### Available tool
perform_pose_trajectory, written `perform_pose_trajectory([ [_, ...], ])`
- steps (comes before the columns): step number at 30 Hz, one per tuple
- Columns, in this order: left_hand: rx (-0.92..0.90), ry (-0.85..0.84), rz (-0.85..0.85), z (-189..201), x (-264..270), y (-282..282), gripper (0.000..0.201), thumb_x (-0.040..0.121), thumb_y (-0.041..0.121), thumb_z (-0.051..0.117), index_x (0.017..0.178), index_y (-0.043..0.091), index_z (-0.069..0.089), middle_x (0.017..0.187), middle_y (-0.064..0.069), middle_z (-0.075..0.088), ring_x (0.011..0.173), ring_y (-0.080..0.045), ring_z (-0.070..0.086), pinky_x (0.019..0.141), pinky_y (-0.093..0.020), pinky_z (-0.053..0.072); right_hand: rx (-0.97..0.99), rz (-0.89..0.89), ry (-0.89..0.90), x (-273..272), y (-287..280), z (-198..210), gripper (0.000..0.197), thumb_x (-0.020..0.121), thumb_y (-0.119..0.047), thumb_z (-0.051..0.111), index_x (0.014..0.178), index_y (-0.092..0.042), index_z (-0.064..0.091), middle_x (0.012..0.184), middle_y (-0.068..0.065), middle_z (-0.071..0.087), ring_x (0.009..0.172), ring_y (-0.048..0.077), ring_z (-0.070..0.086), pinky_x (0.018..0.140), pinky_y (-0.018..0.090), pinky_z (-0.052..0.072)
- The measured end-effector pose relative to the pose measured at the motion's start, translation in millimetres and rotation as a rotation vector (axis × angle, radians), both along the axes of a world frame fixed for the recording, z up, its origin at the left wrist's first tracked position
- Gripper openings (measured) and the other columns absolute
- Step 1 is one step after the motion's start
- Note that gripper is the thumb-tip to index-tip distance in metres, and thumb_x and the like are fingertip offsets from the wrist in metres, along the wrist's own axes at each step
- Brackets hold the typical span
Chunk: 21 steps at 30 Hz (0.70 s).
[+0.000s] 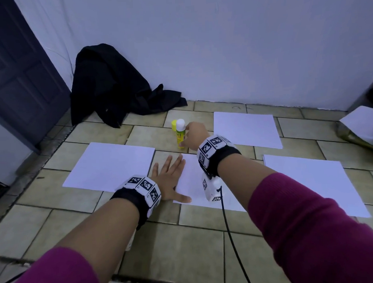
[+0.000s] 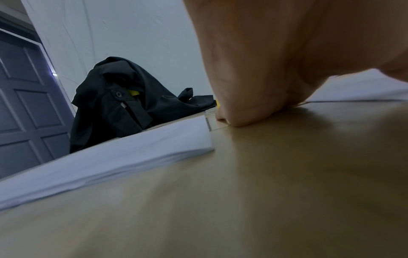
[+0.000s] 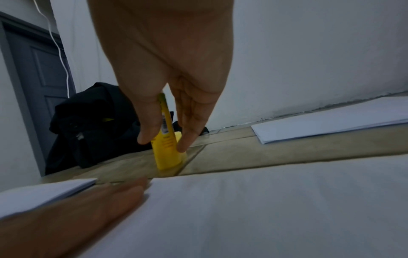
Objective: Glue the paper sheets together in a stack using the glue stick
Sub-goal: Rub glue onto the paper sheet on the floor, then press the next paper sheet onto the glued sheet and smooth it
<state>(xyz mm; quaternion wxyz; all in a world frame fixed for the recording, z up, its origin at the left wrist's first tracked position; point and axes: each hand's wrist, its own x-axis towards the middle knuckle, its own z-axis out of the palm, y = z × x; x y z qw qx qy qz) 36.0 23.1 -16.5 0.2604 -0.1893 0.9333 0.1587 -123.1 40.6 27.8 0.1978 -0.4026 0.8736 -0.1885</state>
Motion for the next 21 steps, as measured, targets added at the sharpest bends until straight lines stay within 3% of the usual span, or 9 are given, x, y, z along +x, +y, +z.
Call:
perform_pose_trajectory([
  [4, 0.047, -0.002, 0.056, 3, -2, -1, 0.114, 0.08, 0.074, 0.049, 0.149, 0.02, -0.024, 0.152, 0.01, -0.035, 0.141, -0.017, -0.032, 0.115, -0.052, -0.014, -0.118, -0.055, -0.097, -15, 25, 12, 0.051, 0.082, -0.028, 0.073, 0.124, -0.005, 0.056, 0.121, 0.01, 0.061, 0.114, 0.022, 0.056, 0.095, 0.031, 0.046],
  [8, 0.06, -0.017, 0.057, 4, -2, 0, 0.111, 0.084, 0.065, 0.054, 0.149, 0.02, -0.023, 0.152, 0.01, -0.035, 0.141, -0.017, -0.031, 0.115, -0.05, -0.014, -0.182, -0.081, -0.069, -42, 82, 30, 0.044, 0.084, -0.026, 0.071, 0.123, -0.01, 0.058, 0.124, 0.005, 0.061, 0.115, 0.018, 0.055, 0.094, 0.023, 0.042],
  [10, 0.06, -0.028, 0.042, 4, -2, -2, 0.108, 0.087, 0.06, 0.054, 0.149, 0.021, -0.025, 0.151, 0.01, -0.038, 0.14, -0.017, -0.033, 0.115, -0.05, -0.014, -0.019, -0.076, 0.007, -58, 121, 39, 0.056, 0.083, -0.029, 0.072, 0.132, -0.012, 0.051, 0.135, 0.004, 0.053, 0.123, 0.018, 0.049, 0.095, 0.024, 0.037],
  [13, 0.068, -0.041, 0.035, 1, -1, -3, 0.108, 0.087, 0.062, 0.054, 0.147, 0.023, -0.027, 0.149, 0.01, -0.041, 0.139, -0.018, -0.036, 0.114, -0.05, -0.016, 0.345, -0.147, 0.038, -77, 184, 40, 0.091, 0.077, -0.038, 0.077, 0.147, -0.011, 0.027, 0.15, 0.007, 0.036, 0.135, 0.025, 0.037, 0.104, 0.035, 0.034],
  [16, 0.081, -0.032, 0.05, 1, -3, -3, 0.108, 0.086, 0.06, 0.056, 0.148, 0.024, -0.025, 0.149, 0.011, -0.04, 0.139, -0.017, -0.036, 0.114, -0.049, -0.016, 0.548, -0.216, 0.084, -86, 235, 26, 0.116, 0.068, -0.049, 0.081, 0.15, -0.006, 0.012, 0.156, 0.011, 0.019, 0.144, 0.026, 0.019, 0.114, 0.043, 0.028],
  [18, 0.091, -0.023, 0.07, 2, -4, -3, 0.114, 0.078, 0.064, 0.057, 0.15, 0.024, -0.022, 0.15, 0.012, -0.037, 0.14, -0.016, -0.033, 0.114, -0.048, -0.016, 0.618, -0.207, 0.044, -84, 255, 15, 0.12, 0.07, -0.056, 0.076, 0.151, -0.007, 0.003, 0.159, 0.01, 0.004, 0.147, 0.025, 0.006, 0.117, 0.045, 0.022],
  [21, 0.108, -0.031, 0.09, 4, -4, -3, 0.116, 0.062, 0.069, 0.042, 0.15, 0.026, -0.021, 0.151, 0.014, -0.036, 0.14, -0.014, -0.033, 0.115, -0.047, -0.016, 0.652, -0.165, -0.025, -77, 267, 0, 0.116, 0.077, -0.064, 0.062, 0.151, -0.006, -0.005, 0.16, 0.01, -0.009, 0.148, 0.024, -0.001, 0.118, 0.044, 0.015],
])
